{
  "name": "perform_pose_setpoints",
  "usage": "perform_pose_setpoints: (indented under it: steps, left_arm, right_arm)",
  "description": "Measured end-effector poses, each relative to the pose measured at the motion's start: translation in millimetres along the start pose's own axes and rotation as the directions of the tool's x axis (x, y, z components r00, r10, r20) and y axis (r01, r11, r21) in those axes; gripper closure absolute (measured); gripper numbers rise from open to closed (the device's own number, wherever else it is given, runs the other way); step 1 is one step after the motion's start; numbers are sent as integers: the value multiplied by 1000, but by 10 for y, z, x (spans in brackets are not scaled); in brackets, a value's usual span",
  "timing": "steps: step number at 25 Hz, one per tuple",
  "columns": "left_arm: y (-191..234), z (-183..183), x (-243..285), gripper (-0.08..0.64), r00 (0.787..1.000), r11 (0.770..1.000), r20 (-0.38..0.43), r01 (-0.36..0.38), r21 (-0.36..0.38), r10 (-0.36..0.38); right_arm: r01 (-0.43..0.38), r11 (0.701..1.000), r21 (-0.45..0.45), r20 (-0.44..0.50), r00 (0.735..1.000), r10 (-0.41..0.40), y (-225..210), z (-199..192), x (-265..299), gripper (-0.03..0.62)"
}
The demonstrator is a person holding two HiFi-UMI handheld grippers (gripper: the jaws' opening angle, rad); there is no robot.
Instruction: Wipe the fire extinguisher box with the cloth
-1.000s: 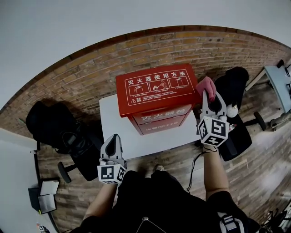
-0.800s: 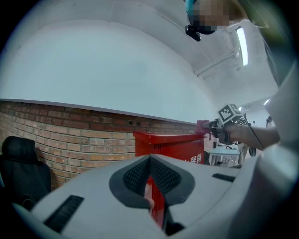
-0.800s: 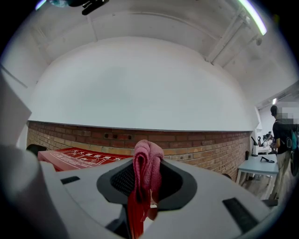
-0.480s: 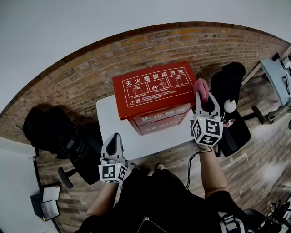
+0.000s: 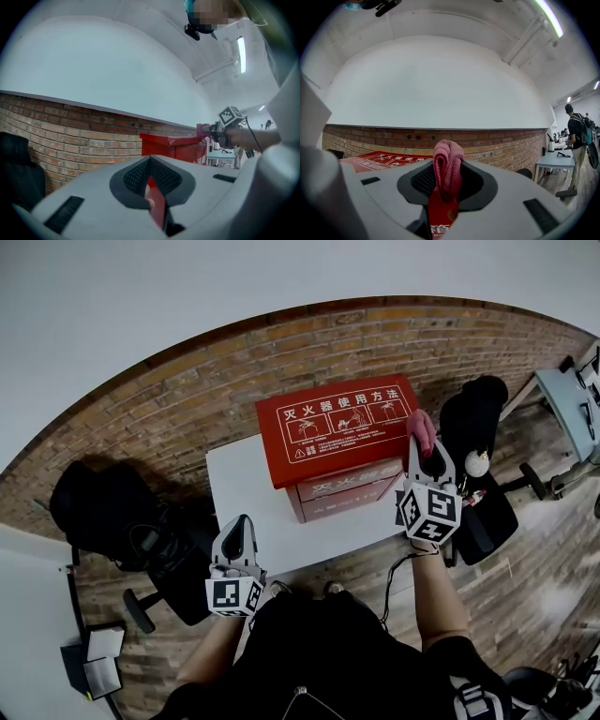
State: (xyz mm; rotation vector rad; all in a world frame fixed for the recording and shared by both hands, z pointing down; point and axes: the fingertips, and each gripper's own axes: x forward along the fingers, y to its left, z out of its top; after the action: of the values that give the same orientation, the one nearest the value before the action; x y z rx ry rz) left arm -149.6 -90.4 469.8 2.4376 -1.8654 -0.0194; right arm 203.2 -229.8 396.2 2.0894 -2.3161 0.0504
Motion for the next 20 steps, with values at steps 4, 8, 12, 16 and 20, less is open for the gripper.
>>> perform_pose_setpoints:
  steps: [4,8,12,16,20]
  left_arm:
    - [95,2,-49,538,1000,1000,2,0,-2,0]
    - [165,-10,-93,538,1000,1000,-3,-2,-4,2]
    - [200,-12,-145,538,1000,1000,-4,-2,-6,2]
    - [256,-36,-181,538,1000,1000,-6,-10,-15,9]
    - [290,-54,-196,538,1000,1000,-10,-10,-19,10]
  right_arm:
    - [0,1000,4,-2,1000,0,84,-3,-7,474]
    - [-7,1000,5,-2,1000,7,185,1,-18,474]
    - [-15,1000,6,-3,1000,15,272,0,-37,474]
    - [-21,1000,9,-2,1000,21,352,-3,-40,474]
    - [-34,999,14,-4,999,34,438,-4,-37,474]
